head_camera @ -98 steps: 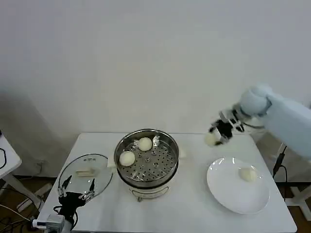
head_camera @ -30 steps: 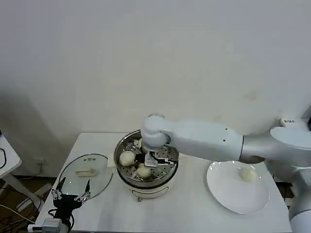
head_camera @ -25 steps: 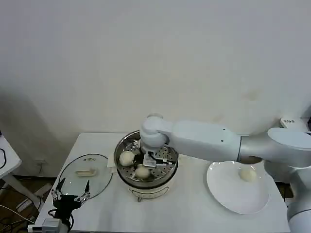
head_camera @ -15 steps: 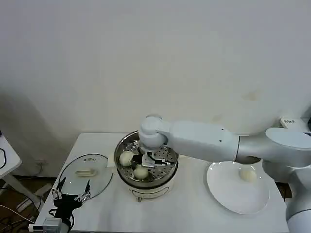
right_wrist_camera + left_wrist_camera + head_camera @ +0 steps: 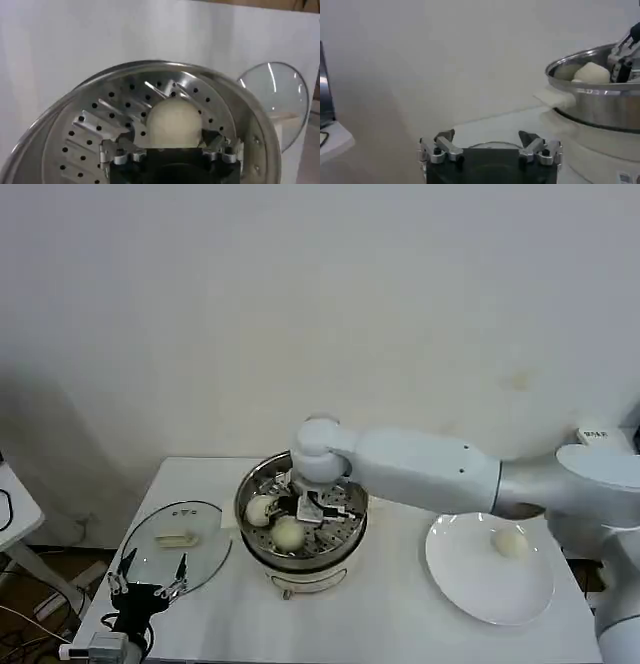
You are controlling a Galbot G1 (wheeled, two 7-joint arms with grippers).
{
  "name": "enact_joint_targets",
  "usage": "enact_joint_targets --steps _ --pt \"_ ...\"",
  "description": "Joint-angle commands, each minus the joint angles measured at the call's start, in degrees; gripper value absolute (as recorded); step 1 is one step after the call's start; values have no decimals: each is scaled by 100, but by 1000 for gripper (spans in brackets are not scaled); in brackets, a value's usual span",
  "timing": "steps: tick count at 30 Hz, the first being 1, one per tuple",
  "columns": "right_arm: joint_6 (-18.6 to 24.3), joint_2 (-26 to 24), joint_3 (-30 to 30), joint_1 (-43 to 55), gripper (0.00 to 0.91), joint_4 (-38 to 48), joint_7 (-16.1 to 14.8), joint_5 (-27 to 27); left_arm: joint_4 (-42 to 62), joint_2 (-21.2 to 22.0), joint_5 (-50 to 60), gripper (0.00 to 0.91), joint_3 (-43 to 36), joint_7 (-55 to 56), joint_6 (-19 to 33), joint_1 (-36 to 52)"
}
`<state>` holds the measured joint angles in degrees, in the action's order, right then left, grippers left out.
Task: Take steamed baozi put them in steamer then cover it.
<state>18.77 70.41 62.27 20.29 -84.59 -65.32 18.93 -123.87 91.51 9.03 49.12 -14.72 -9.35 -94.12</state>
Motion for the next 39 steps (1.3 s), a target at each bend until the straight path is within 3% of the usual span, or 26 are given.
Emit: enact_joint_targets --steps 1,8,13,16,19,23,25,30,34,39 --pt "-160 -444 -266 302 907 -55 39 -118 -6 -10 6 907 -42 -16 -11 14" --pt "-401 -1184 -382 521 907 -250 121 -339 -21 -72 -5 907 -92 -29 -11 -12" --pt "-1364 -2119 -431 746 907 -678 350 -937 -105 -155 -104 907 -78 -71 -40 30" --pt "-1805 -2582 -381 840 907 -867 347 -1544 -148 -196 -167 907 -105 -82 -56 55" --pt "-2297 -3422 -324 926 907 -1035 348 -2323 -153 -188 -134 907 -132 -24 -52 36" --pt "-2742 -4326 -425 820 907 -1003 247 -2624 -174 -255 -141 907 -186 -35 -45 14" --pt "-3079 -4578 -401 724 907 -991 2 -2524 -143 -268 -148 907 -202 -45 -53 48" --pt "-3311 -4858 -303 429 907 -713 -275 -2144 -77 -291 -161 907 -259 -42 -41 45" --pt "-3111 -4864 -423 2 907 -293 -464 -1634 -25 -311 -166 907 -254 -28 -24 24" --pt "-2758 -4632 -1683 -1396 907 297 -700 -1027 -12 -334 -155 907 -228 -20 -23 6"
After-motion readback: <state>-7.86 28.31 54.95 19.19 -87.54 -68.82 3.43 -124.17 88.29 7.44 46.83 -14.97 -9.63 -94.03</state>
